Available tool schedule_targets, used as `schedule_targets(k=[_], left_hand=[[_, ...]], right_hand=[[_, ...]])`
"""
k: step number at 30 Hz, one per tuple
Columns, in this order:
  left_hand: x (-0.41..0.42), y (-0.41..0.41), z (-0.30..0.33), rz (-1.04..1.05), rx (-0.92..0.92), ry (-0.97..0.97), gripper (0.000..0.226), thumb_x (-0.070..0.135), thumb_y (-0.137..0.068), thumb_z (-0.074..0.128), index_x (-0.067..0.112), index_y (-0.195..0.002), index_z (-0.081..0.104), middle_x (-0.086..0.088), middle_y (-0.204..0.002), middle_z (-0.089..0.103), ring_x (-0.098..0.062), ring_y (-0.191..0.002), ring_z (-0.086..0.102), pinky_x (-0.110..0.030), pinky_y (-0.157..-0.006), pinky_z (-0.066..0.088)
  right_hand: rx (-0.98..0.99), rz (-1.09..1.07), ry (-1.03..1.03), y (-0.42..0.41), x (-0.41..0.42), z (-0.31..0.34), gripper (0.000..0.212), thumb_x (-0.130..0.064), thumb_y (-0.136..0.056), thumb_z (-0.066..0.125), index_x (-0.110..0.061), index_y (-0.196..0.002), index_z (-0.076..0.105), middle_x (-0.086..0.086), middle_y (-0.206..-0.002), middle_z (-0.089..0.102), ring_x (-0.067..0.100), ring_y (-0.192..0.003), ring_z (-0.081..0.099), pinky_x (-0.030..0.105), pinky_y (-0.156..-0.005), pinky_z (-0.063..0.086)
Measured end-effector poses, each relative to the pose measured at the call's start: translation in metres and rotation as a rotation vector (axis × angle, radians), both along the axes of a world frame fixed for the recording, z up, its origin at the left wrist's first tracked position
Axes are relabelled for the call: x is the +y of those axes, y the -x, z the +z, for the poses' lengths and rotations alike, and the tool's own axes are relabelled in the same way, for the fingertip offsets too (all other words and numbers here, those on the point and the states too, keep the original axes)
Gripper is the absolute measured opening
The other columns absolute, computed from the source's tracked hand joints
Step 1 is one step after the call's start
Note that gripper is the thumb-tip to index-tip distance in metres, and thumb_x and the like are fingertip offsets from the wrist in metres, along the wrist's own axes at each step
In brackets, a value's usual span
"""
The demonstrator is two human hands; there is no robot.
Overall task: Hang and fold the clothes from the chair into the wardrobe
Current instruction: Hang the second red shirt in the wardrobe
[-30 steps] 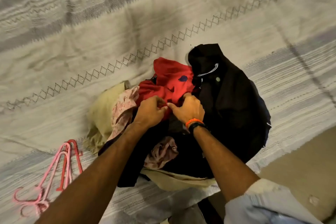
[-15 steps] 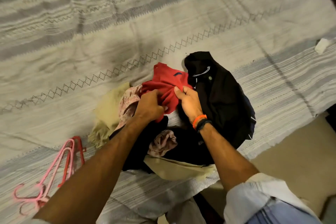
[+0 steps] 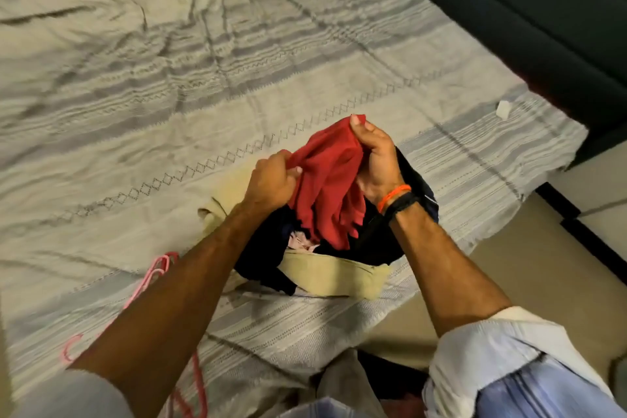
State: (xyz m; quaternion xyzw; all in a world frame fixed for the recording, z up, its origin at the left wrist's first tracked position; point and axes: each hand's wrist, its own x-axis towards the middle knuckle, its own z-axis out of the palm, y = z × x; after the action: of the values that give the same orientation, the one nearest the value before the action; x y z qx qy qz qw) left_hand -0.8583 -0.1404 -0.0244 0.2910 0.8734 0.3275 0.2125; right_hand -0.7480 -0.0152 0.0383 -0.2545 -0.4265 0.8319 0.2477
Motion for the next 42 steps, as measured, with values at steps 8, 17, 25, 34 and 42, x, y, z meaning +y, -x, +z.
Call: schedule_targets(k=[8,17,25,34,42], left_hand=[[-0.001,-0.052,0.095,0.043,0.013,-0.306,0.014,0.022,-0.100,0.052,0.015,-0.104,0.064,-0.006,-0.104,0.068,-0.025,-0.099,0.062,-0.030,-0.082,0.045],[0.009,-0.127,0.162,0.004,-0.114,-0.587,0.031,0.041,-0.084,0.052,0.015,-0.096,0.065,-0.004,-0.086,0.066,-0.018,-0.079,0.059,-0.049,-0.083,0.052],[0.007,-0.170,0.181,-0.008,-0.167,-0.589,0.021,0.028,-0.097,0.057,0.008,-0.094,0.065,-0.004,-0.081,0.063,-0.017,-0.073,0.057,-0.038,-0.071,0.049],[-0.007,-0.182,0.189,-0.257,-0.517,-0.500,0.005,0.016,-0.090,0.070,0.016,-0.089,0.066,-0.005,-0.085,0.070,-0.012,-0.071,0.065,-0.021,-0.063,0.053],[-0.034,-0.164,0.159,-0.379,-0.499,-0.353,0.036,0.013,-0.076,0.084,0.009,-0.107,0.065,-0.002,-0.090,0.072,-0.007,-0.074,0.068,-0.019,-0.059,0.052]], right_hand=[[-0.180,0.097,-0.352,-0.070,-0.013,0.007,0.026,-0.017,-0.078,0.079,-0.019,-0.102,0.068,0.006,-0.105,0.069,0.023,-0.101,0.061,0.035,-0.085,0.048],[-0.540,0.133,-0.694,-0.148,-0.035,0.017,0.101,-0.061,-0.036,0.093,-0.021,-0.122,0.055,-0.007,-0.117,0.066,0.009,-0.104,0.065,0.032,-0.094,0.054],[-0.323,-0.125,-0.877,-0.185,-0.059,0.045,0.057,-0.055,-0.067,0.084,-0.024,-0.107,0.060,-0.010,-0.104,0.068,0.002,-0.093,0.065,0.024,-0.083,0.053],[-0.265,-0.337,-0.761,-0.197,-0.041,0.067,0.025,-0.044,-0.080,0.066,-0.027,-0.096,0.076,-0.002,-0.093,0.075,0.011,-0.085,0.063,0.049,-0.083,0.054],[-0.174,-0.473,-0.606,-0.182,-0.060,0.093,0.016,-0.022,-0.097,0.062,-0.016,-0.084,0.070,0.003,-0.083,0.064,0.015,-0.077,0.054,0.032,-0.070,0.045]])
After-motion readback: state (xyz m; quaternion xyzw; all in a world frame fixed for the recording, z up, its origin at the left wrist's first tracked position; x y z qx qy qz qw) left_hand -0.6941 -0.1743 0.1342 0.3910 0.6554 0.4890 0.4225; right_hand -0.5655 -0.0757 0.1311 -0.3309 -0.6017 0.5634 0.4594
